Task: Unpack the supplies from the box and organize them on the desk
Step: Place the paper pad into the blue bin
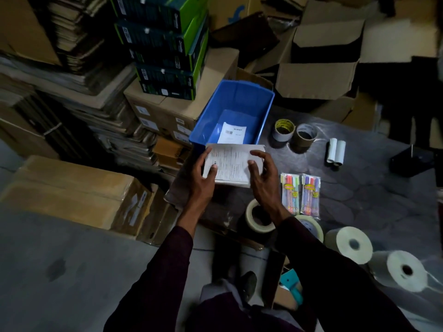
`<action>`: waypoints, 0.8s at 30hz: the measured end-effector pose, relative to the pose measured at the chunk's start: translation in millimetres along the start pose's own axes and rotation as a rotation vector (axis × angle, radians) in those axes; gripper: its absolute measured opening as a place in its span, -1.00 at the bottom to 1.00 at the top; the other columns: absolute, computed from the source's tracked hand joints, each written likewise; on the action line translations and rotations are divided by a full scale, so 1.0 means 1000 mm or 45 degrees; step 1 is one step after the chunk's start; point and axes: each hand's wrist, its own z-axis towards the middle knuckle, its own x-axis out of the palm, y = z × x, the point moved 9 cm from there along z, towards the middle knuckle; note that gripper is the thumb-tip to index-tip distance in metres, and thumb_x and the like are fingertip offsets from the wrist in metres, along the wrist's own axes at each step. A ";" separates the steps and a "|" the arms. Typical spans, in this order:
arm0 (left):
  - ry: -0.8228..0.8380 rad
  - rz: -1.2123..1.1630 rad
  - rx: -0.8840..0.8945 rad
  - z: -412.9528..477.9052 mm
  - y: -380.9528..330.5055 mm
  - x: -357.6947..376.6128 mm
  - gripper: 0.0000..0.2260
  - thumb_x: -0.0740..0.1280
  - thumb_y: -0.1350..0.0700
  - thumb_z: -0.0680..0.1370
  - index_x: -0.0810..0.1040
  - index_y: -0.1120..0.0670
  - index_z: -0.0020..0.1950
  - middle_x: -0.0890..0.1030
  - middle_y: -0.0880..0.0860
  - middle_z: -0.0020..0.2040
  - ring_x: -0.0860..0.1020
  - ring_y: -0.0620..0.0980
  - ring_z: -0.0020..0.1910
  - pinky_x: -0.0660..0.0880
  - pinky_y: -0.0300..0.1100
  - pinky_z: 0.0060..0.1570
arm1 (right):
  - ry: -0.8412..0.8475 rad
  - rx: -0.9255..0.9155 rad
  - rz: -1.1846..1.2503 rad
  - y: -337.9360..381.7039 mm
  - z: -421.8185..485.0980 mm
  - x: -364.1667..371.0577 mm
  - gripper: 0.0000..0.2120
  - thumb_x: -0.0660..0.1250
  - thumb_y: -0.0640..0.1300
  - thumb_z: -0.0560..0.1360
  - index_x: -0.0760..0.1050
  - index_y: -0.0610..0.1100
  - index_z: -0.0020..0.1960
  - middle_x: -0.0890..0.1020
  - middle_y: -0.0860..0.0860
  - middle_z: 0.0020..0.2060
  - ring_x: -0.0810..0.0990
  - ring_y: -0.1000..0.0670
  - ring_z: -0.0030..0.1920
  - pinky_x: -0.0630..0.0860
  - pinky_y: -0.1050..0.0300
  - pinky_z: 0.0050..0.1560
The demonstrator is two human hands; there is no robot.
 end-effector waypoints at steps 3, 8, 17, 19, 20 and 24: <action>0.018 0.150 0.087 0.014 -0.013 0.010 -0.56 0.36 0.19 0.57 0.41 0.11 0.45 0.43 0.10 0.31 0.48 -0.25 0.11 0.42 -0.49 0.06 | -0.021 -0.036 0.019 0.011 0.008 -0.008 -0.80 0.29 -0.14 0.64 0.49 -0.08 0.25 0.58 0.12 0.20 0.57 0.01 0.21 0.54 -0.05 0.21; -0.040 0.355 0.229 0.027 -0.031 0.025 -0.55 0.33 0.09 0.58 0.40 0.20 0.43 0.41 0.24 0.08 0.41 0.01 0.06 0.24 -0.64 0.06 | -0.085 -0.029 0.056 0.019 0.018 -0.019 -0.67 0.33 -0.16 0.62 0.49 -0.12 0.37 0.56 0.03 0.33 0.49 0.15 0.36 0.46 0.19 0.35; 0.404 0.463 0.116 0.105 -0.012 0.038 -0.47 0.39 -0.04 0.47 0.44 0.01 0.43 0.51 0.16 0.22 0.48 -0.01 0.20 0.30 -0.43 0.15 | -0.103 0.098 0.035 -0.008 0.028 -0.019 -0.60 0.35 -0.06 0.60 0.44 0.10 0.42 0.60 0.12 0.24 0.63 -0.07 0.00 0.60 -0.18 0.06; 0.523 0.487 0.126 0.126 -0.020 0.039 -0.47 0.41 -0.07 0.46 0.45 -0.05 0.43 0.53 0.12 0.27 0.48 -0.02 0.25 0.31 -0.34 0.18 | -0.096 0.115 0.089 -0.002 0.038 -0.018 -0.68 0.35 -0.03 0.60 0.50 0.10 0.35 0.64 -0.05 0.05 0.60 -0.29 -0.15 0.60 -0.22 -0.16; 0.593 0.473 0.128 0.134 -0.028 0.041 -0.47 0.44 -0.06 0.46 0.46 -0.06 0.42 0.53 0.09 0.29 0.48 -0.07 0.27 0.33 -0.32 0.20 | -0.084 0.120 0.121 0.003 0.045 -0.017 -0.75 0.36 -0.05 0.60 0.54 0.08 0.28 0.65 -0.07 -0.01 0.60 -0.27 -0.19 0.60 -0.18 -0.24; 0.951 0.347 0.073 0.152 -0.052 0.059 -0.52 0.51 0.19 0.45 0.53 0.07 0.37 0.55 0.04 0.33 0.51 -0.14 0.26 0.45 -0.32 0.18 | 0.178 0.139 0.135 0.027 0.079 -0.005 -0.88 0.38 -0.15 0.58 0.66 -0.01 0.07 0.70 0.08 0.00 0.65 0.08 -0.02 0.56 0.16 -0.11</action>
